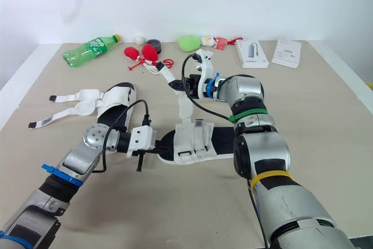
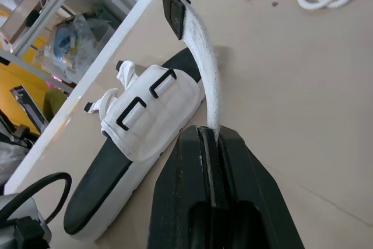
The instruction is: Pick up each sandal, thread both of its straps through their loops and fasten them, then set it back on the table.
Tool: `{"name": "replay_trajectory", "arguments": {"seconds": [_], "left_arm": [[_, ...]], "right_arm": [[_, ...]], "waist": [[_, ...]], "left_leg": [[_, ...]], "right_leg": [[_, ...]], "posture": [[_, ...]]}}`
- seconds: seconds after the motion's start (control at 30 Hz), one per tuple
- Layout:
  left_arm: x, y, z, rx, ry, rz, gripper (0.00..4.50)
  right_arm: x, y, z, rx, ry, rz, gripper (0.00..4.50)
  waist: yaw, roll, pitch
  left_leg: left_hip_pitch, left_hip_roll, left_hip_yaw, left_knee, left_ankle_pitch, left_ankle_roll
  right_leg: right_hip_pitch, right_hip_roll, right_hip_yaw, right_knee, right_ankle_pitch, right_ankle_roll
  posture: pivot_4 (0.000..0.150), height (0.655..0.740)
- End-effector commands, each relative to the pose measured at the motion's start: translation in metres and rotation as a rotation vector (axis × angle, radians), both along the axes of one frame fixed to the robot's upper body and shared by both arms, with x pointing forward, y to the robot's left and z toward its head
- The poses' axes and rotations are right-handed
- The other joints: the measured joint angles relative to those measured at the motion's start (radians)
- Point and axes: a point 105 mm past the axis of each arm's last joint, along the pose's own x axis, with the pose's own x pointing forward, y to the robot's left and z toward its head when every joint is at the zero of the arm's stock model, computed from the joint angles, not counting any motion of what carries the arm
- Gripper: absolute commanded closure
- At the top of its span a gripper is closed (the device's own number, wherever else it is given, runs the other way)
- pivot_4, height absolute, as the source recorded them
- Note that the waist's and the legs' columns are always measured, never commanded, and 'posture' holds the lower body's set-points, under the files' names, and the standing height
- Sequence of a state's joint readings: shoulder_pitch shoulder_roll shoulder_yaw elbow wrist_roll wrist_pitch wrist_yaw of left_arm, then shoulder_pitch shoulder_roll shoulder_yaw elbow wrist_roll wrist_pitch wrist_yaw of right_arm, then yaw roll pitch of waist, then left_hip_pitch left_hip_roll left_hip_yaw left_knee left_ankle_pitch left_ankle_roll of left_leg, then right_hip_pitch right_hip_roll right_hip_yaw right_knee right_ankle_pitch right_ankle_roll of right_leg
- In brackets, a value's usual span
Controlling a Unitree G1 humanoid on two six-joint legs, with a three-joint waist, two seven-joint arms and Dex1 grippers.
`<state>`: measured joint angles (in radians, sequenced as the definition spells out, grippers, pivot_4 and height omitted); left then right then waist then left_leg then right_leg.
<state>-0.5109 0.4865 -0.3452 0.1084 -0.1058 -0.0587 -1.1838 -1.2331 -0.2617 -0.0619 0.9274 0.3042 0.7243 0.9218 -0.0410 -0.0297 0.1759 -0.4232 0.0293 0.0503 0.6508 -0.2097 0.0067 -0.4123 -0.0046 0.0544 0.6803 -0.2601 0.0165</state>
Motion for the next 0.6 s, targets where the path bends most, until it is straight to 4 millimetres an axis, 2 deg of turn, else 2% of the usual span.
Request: {"name": "replay_trajectory", "arguments": {"seconds": [0.03, 0.07, 0.13, 0.2, 0.33, 0.4, 0.5, 0.6], "left_arm": [[-0.003, 0.000, -0.014, 0.047, 0.037, -0.007, 4.50], [-0.003, 0.000, -0.014, 0.047, 0.036, -0.007, 4.50], [-0.002, 0.000, -0.013, 0.047, 0.034, -0.006, 4.50], [-0.002, 0.000, -0.013, 0.047, 0.032, -0.006, 4.50], [-0.003, -0.002, -0.011, 0.034, 0.046, -0.021, 4.50], [-0.004, -0.001, -0.011, 0.034, 0.048, -0.025, 4.50], [-0.004, -0.001, -0.011, 0.035, 0.050, -0.026, 4.50], [-0.005, -0.002, -0.011, 0.036, 0.056, -0.026, 4.50]], "right_arm": [[-0.012, 0.001, 0.039, -0.069, -0.429, 0.095, 4.46], [-0.021, 0.002, 0.048, -0.094, -0.608, 0.124, 4.46], [-0.045, 0.003, 0.066, -0.040, -0.844, 0.162, 4.46], [-0.065, 0.003, 0.071, -0.058, -1.025, 0.211, 4.46], [-0.119, 0.006, 0.041, -0.294, -1.475, 0.538, 4.46], [-0.134, 0.005, 0.031, -0.336, -1.608, 0.647, 4.46], [-0.144, 0.003, 0.021, -0.377, -1.730, 0.755, 4.46], [-0.149, -0.003, 0.005, -0.444, -1.815, 0.882, 4.46]], "waist": [[0.002, 0.000, 0.000], [0.002, 0.000, 0.000], [0.003, 0.000, 0.000], [0.002, 0.001, 0.001], [0.004, 0.001, 0.001], [0.002, 0.001, 0.001], [0.002, 0.001, 0.001], [0.003, 0.001, 0.001]], "left_leg": [[0.000, 0.000, 0.000, 0.000, 0.000, 0.000], [-0.001, 0.000, -0.001, 0.000, 0.000, 0.000], [-0.001, 0.000, -0.001, 0.000, 0.000, 0.000], [-0.001, 0.000, -0.001, 0.000, -0.001, 0.000], [-0.001, 0.000, -0.001, 0.001, 0.000, 0.000], [0.001, 0.000, -0.001, 0.002, -0.001, 0.000], [0.003, 0.001, 0.000, 0.002, 0.000, 0.000], [0.005, 0.001, 0.000, 0.002, 0.000, 0.000]], "right_leg": [[0.000, 0.000, 0.000, 0.000, 0.000, 0.000], [0.000, 0.000, -0.001, 0.000, 0.000, 0.001], [0.000, 0.000, -0.001, 0.000, -0.001, 0.001], [0.000, 0.000, -0.001, 0.000, -0.001, 0.002], [0.000, 0.000, -0.001, 0.000, -0.001, 0.002], [0.001, 0.000, -0.001, 0.000, -0.001, 0.003], [0.003, 0.001, 0.000, 0.000, -0.003, 0.006], [0.004, 0.000, 0.000, 0.000, 0.000, 0.001]], "posture": [[0.150, 0.7400], [0.150, 0.7400], [0.150, 0.7400], [0.150, 0.7400], [0.150, 0.7400], [0.150, 0.7400], [0.150, 0.7400], [0.150, 0.7400]]}}
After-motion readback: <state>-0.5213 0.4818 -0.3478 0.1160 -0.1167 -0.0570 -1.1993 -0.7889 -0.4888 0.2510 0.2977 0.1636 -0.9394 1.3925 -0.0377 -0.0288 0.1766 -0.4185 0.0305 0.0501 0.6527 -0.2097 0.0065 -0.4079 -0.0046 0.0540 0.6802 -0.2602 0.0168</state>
